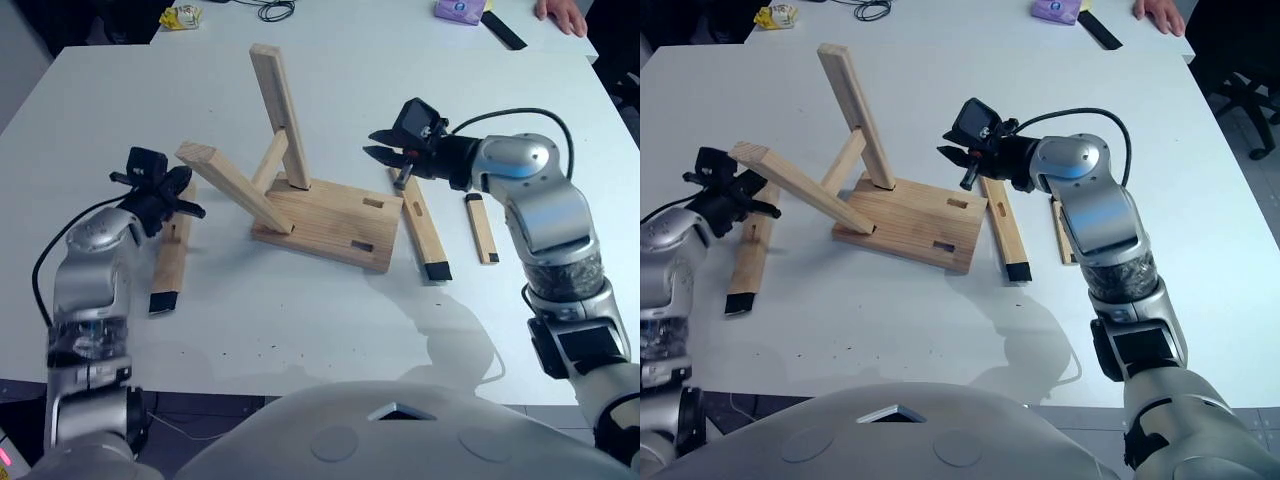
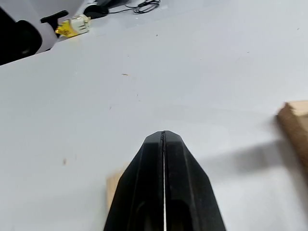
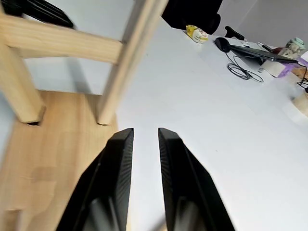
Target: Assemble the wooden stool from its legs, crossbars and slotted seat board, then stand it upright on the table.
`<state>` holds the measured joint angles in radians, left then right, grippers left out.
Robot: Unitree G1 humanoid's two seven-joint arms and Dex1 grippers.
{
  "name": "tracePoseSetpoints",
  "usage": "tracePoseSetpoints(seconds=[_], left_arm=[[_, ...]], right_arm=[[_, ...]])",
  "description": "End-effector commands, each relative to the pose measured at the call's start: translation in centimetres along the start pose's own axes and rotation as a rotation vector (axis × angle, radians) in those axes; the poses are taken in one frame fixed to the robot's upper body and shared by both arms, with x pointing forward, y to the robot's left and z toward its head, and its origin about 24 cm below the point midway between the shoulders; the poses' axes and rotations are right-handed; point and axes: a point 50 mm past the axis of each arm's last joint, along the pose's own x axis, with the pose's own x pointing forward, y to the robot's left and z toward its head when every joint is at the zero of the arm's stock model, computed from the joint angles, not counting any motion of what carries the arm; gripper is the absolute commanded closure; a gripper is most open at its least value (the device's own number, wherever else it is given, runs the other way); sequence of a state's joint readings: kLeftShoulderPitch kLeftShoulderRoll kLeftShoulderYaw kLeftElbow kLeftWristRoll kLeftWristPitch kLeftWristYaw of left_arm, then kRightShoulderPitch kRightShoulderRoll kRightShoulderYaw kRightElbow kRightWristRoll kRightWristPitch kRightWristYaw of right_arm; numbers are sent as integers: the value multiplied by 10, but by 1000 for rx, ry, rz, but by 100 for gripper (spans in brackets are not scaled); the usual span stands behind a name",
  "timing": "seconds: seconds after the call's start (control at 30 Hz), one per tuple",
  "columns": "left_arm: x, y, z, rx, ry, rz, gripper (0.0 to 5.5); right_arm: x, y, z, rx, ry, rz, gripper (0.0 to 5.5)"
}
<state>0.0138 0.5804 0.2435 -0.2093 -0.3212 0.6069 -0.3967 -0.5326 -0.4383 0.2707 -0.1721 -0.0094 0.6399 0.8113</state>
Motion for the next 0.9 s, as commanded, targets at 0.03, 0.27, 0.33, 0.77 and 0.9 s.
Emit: tracePoseSetpoints(seconds=[0.03,0.27,0.33,0.77,0.9], left_arm=[[-46,-72,-20,-104,163,-126,550],[-68,-113,-45,-168,319,-180,550],[-69,-121,-41,-164,324,-214,550],[-19,-125,-42,-131,313,-271,550],[1,-111,-45,-93,300,-301,550]], right_arm=[[38,8,-76,-93,241,51,454],[61,13,-102,-162,335,162,454],[60,14,-105,-197,343,207,454],[22,45,-78,-202,225,378,454],[21,53,-66,-136,191,339,454]])
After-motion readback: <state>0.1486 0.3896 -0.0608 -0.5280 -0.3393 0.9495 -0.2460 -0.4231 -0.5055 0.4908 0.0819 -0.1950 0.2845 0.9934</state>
